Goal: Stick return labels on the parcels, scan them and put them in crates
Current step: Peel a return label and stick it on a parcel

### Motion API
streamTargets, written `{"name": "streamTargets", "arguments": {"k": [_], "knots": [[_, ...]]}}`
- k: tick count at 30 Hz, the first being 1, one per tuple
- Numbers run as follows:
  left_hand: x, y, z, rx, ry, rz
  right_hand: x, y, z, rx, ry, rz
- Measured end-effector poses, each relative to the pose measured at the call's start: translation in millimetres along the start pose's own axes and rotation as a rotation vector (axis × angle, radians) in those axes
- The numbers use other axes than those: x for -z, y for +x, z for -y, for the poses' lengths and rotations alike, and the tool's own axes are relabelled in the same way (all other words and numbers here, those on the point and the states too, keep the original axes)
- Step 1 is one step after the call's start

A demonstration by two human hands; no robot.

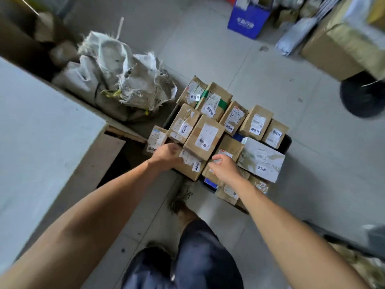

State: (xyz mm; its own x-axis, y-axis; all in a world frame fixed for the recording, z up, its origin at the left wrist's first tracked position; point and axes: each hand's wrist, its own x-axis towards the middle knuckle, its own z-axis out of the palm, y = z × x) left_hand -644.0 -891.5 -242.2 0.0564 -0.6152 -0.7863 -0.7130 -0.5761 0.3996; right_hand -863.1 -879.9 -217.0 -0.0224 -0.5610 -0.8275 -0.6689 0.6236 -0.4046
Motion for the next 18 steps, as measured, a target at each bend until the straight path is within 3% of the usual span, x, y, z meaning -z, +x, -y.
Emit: {"name": "streamTargets", "arguments": {"k": [4, 9, 18], "knots": [[38, -105, 11, -0.113, 0.079, -0.055, -15, -76, 33, 0.132, -0.175, 0.006], [80, -251, 95, -0.164, 0.107, -0.357, -87, -171, 85, 0.399, -0.539, 0.017], [39, -526, 372, 0.408, 0.052, -0.786, -328, -363, 166, 1.069, -1.174, 0.068]]}}
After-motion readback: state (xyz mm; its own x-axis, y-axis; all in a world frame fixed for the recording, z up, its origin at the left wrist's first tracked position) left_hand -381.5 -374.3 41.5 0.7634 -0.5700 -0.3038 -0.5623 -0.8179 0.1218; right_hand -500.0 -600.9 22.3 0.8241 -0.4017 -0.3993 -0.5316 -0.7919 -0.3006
